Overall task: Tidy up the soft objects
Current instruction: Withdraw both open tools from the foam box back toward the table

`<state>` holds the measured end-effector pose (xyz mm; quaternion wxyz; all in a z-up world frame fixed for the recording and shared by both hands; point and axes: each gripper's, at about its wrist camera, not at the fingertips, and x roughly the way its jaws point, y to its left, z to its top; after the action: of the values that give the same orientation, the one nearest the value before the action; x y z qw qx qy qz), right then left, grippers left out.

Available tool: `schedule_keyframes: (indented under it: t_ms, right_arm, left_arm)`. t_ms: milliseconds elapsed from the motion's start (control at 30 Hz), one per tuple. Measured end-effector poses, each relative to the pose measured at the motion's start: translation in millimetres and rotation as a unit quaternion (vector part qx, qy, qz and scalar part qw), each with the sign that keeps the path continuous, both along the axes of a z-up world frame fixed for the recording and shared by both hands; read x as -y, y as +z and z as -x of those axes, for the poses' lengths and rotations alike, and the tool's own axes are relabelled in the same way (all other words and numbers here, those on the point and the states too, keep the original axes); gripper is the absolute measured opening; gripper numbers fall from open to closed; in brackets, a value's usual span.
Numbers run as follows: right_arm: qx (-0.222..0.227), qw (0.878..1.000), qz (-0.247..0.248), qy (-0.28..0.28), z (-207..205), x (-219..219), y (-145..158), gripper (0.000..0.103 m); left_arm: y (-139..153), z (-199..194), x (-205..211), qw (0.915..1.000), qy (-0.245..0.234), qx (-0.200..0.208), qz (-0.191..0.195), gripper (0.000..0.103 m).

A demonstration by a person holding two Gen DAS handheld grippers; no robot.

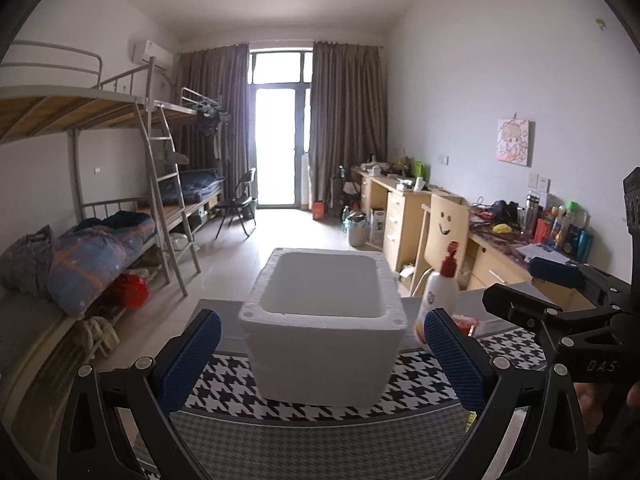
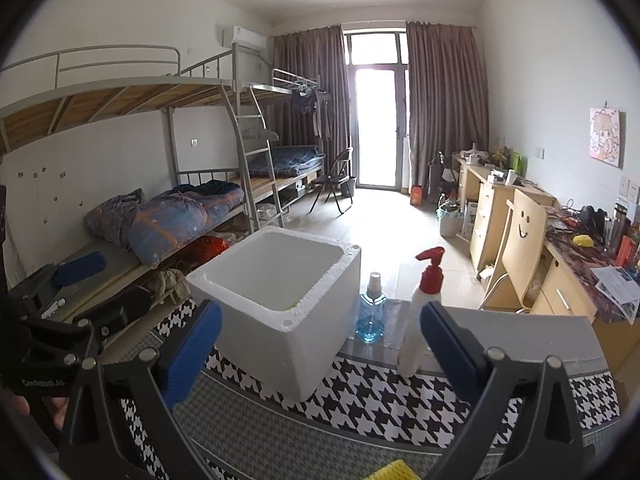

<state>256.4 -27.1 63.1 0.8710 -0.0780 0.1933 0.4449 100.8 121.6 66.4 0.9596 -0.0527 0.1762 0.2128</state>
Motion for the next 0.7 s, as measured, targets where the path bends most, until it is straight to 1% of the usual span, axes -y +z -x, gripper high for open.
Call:
schedule_keyframes:
  t_ms: [167,333,433,700]
  right_arm:
    - [0.007,1.0,-0.003,-0.005,6.6,15.9,-0.2,0.101]
    - [0.002,1.0,-0.011,-0.014,11.3,31.3,0.5,0.101]
    - [0.006,1.0,-0.014,-0.021,12.9,38.6,2.0,0.101]
    - [0.013,0.999,-0.019,-0.037,18.7,58.7,0.3,0.101]
  left_arm:
    - [-0.5,2.6,10.8,0.9999,-0.012,0.002,-0.005,0.102]
    - [0.9,8.4,17.4,0.9997,-0.023,0.01,0.0,0.102]
    - [2.2,10.0,24.5,0.9993,-0.033,0.015,-0.001,0.102]
    - [-2.4,13.3,40.5,0.9982,-0.055,0.024,-0.003,0.102]
